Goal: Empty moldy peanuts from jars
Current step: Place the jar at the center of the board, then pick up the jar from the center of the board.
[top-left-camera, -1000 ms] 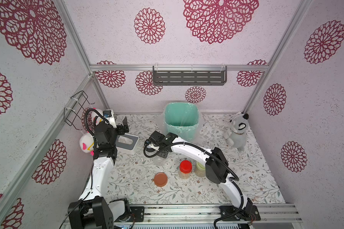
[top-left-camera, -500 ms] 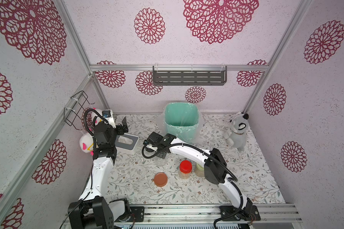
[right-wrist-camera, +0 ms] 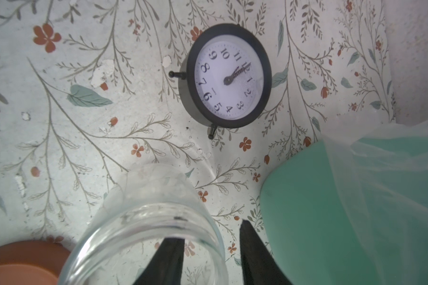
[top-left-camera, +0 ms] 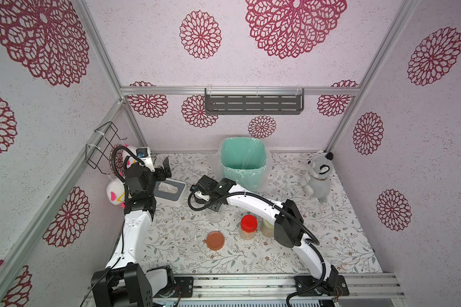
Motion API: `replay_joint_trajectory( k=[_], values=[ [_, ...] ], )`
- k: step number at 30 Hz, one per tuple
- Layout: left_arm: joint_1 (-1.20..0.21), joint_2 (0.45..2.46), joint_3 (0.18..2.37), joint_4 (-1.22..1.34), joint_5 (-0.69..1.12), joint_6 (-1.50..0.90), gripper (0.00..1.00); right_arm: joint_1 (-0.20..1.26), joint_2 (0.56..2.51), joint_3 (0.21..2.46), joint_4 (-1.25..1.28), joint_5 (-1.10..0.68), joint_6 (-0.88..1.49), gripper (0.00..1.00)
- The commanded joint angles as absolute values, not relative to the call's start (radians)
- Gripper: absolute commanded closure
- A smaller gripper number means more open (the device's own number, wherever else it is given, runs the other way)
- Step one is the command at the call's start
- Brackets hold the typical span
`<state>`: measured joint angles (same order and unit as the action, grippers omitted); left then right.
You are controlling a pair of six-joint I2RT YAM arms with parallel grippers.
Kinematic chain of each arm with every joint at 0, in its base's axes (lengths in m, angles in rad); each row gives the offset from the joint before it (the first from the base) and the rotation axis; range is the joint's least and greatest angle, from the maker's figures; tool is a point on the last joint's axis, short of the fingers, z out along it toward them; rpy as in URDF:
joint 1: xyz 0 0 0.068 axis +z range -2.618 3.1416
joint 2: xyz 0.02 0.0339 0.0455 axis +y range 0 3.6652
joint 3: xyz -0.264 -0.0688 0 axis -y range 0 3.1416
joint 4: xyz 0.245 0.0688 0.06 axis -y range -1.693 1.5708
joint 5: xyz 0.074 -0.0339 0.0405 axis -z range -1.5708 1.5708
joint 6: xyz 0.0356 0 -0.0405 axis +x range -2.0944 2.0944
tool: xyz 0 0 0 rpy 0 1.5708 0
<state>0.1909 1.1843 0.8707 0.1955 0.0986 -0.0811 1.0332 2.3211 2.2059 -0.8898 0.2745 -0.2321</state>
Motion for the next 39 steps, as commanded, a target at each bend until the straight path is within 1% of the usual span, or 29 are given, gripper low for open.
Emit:
replay_joint_trajectory(
  k=[1, 7, 9, 11, 12, 14, 17, 24, 33, 39],
  values=[
    [0.203, 1.159, 0.901, 0.187, 0.097, -0.097, 0.02, 1.036, 2.210, 2.193, -0.854, 0.257, -0.173, 0.56],
    [0.206, 1.145, 0.900, 0.186, 0.126, -0.085, 0.03, 1.036, 2.065, 2.034, -0.694, 0.198, -0.112, 0.46],
    [0.206, 1.142, 0.899, 0.186, 0.141, -0.083, 0.03, 1.036, 2.008, 1.965, -0.632, 0.178, -0.095, 0.38],
    [0.206, 1.140, 0.897, 0.186, 0.165, -0.076, 0.03, 1.035, 1.943, 1.883, -0.562, 0.171, -0.074, 0.25],
    [0.206, 1.141, 0.896, 0.186, 0.183, -0.071, 0.03, 1.036, 1.914, 1.847, -0.536, 0.169, -0.068, 0.21],
    [0.206, 1.140, 0.893, 0.176, 0.270, -0.030, 0.03, 1.036, 1.845, 1.762, -0.486, 0.173, -0.047, 0.10],
    [0.205, 1.141, 0.887, 0.159, 0.381, 0.009, 0.03, 1.035, 1.741, 1.636, -0.423, 0.174, -0.033, 0.01],
    [0.194, 1.152, 0.883, 0.164, 0.505, 0.011, 0.03, 1.024, 1.529, 1.417, -0.361, 0.167, 0.024, 0.01],
    [0.159, 1.167, 0.871, 0.159, 0.648, 0.049, 0.03, 0.985, 1.313, 1.177, -0.401, 0.155, 0.132, 0.01],
    [0.112, 1.179, 0.866, 0.130, 0.661, 0.097, 0.03, 0.970, 1.228, 1.070, -0.440, 0.153, 0.197, 0.01]
  ],
)
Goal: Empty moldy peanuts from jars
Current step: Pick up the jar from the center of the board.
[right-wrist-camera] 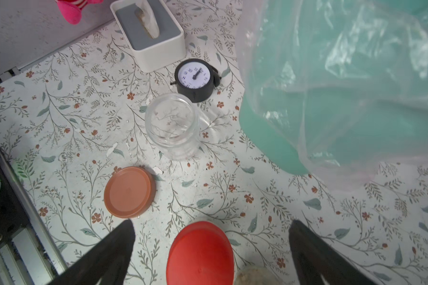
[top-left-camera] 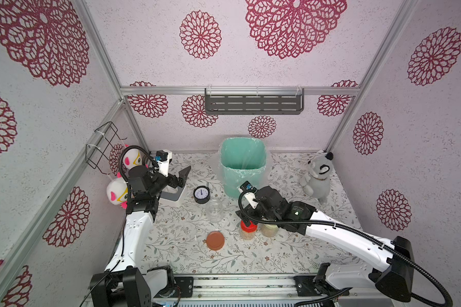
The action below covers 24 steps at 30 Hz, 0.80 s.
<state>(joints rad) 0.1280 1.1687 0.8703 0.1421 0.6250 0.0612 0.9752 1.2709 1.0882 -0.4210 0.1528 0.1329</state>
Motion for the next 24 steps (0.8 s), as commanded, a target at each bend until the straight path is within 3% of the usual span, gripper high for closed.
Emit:
replay_joint_trajectory(
  k=[1, 24],
  values=[
    [0.107, 1.183, 0.867, 0.126, 0.664, 0.101, 0.03, 0.970, 1.221, 1.057, -0.446, 0.151, 0.201, 0.01],
    [0.032, 1.198, 0.881, -0.006, 0.686, 0.241, 0.03, 0.968, 1.398, 1.101, -0.594, 0.101, 0.152, 0.03]
  ],
)
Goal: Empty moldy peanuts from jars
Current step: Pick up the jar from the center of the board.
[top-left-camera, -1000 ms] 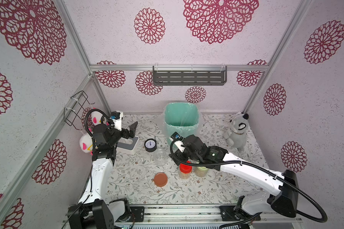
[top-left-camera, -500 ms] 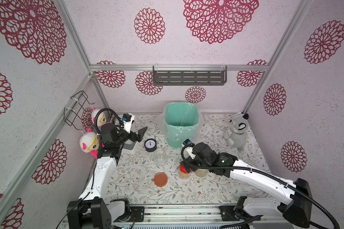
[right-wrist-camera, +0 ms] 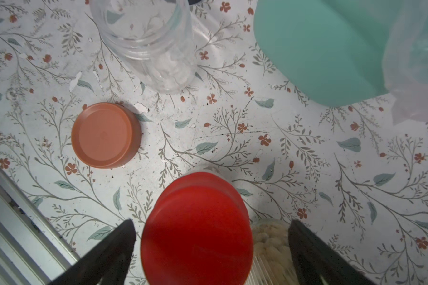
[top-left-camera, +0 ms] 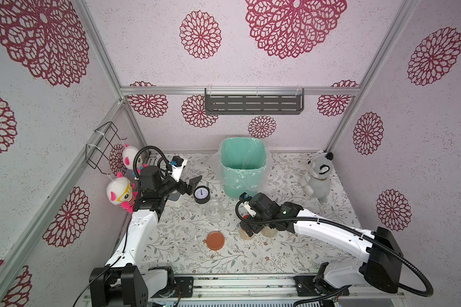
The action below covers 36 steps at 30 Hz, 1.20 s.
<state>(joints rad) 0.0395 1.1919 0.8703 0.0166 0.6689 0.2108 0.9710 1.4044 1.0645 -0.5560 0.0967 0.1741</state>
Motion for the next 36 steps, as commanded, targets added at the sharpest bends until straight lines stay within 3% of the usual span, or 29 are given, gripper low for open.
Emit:
replay_joint_trajectory(
  k=[1, 9, 20, 25, 36],
  values=[
    [0.032, 1.199, 0.881, -0.009, 0.686, 0.242, 0.03, 0.969, 1.404, 1.106, -0.595, 0.100, 0.147, 0.03],
    [0.032, 1.193, 0.887, -0.029, 0.680, 0.255, 0.03, 0.968, 1.454, 1.147, -0.636, 0.079, 0.112, 0.12],
    [0.032, 1.191, 0.890, -0.034, 0.681, 0.258, 0.03, 0.968, 1.469, 1.188, -0.685, 0.052, 0.087, 0.16],
    [0.032, 1.186, 0.890, -0.037, 0.681, 0.263, 0.03, 0.967, 1.478, 1.192, -0.698, 0.037, 0.081, 0.13],
    [0.031, 1.182, 0.893, -0.043, 0.678, 0.263, 0.03, 0.964, 1.488, 1.213, -0.727, 0.045, 0.076, 0.15]
  ],
)
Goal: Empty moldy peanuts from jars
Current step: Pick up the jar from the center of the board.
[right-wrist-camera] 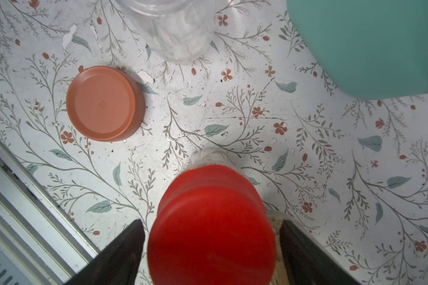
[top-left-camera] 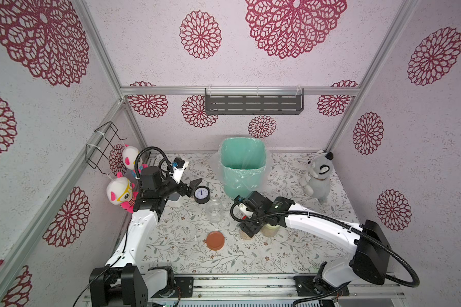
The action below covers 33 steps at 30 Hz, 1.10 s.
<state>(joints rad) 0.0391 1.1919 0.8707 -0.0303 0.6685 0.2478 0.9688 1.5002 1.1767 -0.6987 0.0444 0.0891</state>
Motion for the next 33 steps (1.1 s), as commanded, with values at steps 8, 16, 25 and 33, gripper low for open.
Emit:
replay_joint_trajectory(
  k=[8, 16, 25, 33],
  values=[
    [0.030, 1.182, 0.893, -0.043, 0.676, 0.263, 0.03, 0.956, 1.491, 1.217, -0.730, 0.013, 0.073, 0.28],
    [0.031, 1.181, 0.894, -0.046, 0.672, 0.266, 0.03, 0.947, 1.494, 1.218, -0.705, -0.011, 0.066, 0.43],
    [0.029, 1.177, 0.892, -0.056, 0.668, 0.273, 0.03, 0.906, 1.412, 1.179, -0.580, -0.084, 0.058, 1.00],
    [0.022, 1.137, 0.957, -0.214, 0.786, 0.329, 0.03, 0.807, 1.276, 1.107, -0.389, -0.213, 0.047, 1.00]
  ],
)
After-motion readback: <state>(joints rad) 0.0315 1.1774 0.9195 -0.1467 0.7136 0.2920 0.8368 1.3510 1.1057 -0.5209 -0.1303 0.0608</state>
